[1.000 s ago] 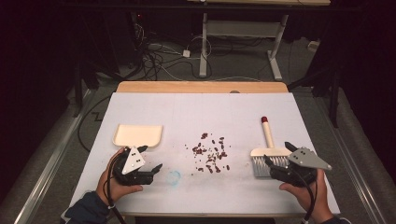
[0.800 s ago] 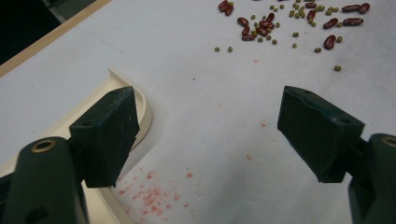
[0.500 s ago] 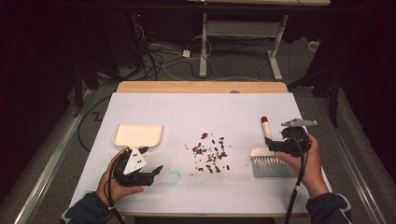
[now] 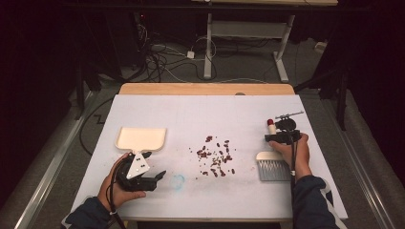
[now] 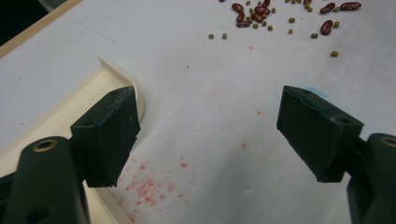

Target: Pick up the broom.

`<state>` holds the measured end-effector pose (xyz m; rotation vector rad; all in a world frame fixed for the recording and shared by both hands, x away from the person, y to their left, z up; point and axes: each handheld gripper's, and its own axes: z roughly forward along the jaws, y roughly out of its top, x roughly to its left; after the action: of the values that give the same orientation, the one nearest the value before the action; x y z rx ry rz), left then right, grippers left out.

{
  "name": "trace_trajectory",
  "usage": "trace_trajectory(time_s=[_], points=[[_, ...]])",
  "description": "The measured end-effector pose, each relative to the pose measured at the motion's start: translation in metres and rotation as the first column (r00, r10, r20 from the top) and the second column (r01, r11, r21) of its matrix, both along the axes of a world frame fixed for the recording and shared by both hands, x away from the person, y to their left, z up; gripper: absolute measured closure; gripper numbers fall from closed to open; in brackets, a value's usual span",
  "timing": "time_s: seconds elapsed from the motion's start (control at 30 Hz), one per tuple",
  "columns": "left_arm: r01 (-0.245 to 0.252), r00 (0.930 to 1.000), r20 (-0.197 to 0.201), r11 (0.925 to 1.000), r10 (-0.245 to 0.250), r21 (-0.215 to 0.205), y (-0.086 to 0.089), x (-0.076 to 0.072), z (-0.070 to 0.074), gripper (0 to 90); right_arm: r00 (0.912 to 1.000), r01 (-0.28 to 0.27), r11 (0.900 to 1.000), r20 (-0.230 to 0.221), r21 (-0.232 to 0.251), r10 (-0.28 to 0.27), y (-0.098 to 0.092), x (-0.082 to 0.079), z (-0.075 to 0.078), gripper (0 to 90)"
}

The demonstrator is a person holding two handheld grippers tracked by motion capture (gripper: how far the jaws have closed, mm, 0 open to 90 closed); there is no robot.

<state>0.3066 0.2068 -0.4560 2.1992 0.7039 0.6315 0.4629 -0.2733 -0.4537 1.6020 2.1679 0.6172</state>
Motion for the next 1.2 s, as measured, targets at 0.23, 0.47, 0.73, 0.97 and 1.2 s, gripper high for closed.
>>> trace_trajectory(time_s=[0.23,0.47,0.73,0.97,1.2], points=[[0.012,0.9999,0.003,0.9999,-0.012,0.003,-0.002,-0.002,0.001,21.5,0.9982,-0.037,0.999,0.047,0.011,0.037,0.006,-0.003,-0.003,67.4],[0.010,0.9999,0.000,0.9999,-0.010,-0.009,-0.001,0.000,0.001,21.8,0.9949,-0.047,0.999,0.090,0.015,0.045,0.005,-0.007,-0.003,70.1],[0.008,1.0000,0.004,0.9998,-0.008,-0.018,0.000,-0.001,0.003,21.9,0.9719,-0.077,0.995,0.227,0.064,0.061,-0.003,-0.029,0.025,70.2],[0.007,1.0000,0.007,0.9986,-0.006,-0.052,0.001,-0.002,0.007,21.9,0.9256,-0.144,0.985,0.366,0.099,0.098,-0.008,-0.059,0.047,70.2],[0.013,0.9999,-0.005,0.9964,-0.013,-0.084,-0.002,-0.003,0.010,21.9,0.8483,-0.230,0.968,0.508,0.102,0.148,-0.010,-0.091,0.067,70.2]])
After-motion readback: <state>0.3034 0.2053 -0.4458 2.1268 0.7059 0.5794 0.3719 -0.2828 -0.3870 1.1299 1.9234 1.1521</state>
